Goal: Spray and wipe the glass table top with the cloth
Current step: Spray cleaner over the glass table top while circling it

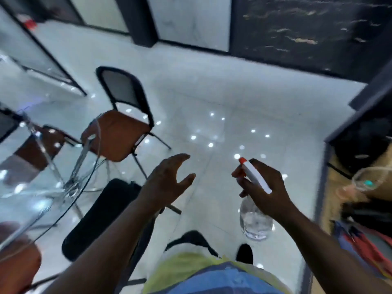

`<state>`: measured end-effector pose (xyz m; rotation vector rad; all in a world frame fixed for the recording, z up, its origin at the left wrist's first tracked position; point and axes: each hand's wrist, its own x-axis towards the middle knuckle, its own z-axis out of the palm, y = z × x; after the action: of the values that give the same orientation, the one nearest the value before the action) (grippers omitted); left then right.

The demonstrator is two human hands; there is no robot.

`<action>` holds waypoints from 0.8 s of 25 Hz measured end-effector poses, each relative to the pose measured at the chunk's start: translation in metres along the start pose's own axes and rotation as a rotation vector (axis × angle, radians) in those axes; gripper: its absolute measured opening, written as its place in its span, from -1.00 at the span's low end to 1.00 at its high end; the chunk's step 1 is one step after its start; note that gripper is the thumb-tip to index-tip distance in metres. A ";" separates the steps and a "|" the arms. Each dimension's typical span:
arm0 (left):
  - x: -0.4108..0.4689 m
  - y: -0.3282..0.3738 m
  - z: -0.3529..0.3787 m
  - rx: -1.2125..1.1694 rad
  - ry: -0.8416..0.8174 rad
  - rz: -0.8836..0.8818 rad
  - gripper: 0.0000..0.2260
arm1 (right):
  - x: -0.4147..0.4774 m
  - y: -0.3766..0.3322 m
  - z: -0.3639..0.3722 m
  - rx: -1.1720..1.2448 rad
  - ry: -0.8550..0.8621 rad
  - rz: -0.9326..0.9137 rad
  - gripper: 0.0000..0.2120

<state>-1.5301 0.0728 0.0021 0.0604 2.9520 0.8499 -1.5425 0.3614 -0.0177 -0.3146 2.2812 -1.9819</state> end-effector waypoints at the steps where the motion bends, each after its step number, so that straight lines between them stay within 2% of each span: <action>1: 0.001 -0.007 -0.003 -0.017 0.026 -0.068 -0.45 | 0.023 0.001 0.004 0.006 -0.056 0.012 -0.85; 6: 0.011 -0.059 -0.019 -0.105 0.195 -0.336 -0.48 | 0.130 0.010 0.056 0.078 -0.324 0.046 -0.93; 10: 0.031 -0.105 -0.027 -0.226 0.346 -0.523 -0.52 | 0.197 0.009 0.113 0.028 -0.555 -0.020 -0.75; 16: 0.075 -0.148 -0.061 -0.278 0.433 -0.607 -0.46 | 0.286 -0.006 0.176 -0.023 -0.784 -0.116 -0.65; 20: 0.096 -0.169 -0.082 -0.258 0.501 -0.709 -0.47 | 0.342 -0.005 0.220 -0.003 -0.871 -0.134 -0.67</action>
<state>-1.6357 -0.1078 -0.0243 -1.2876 2.8435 1.2169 -1.8281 0.0718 -0.0256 -1.0957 1.7099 -1.4402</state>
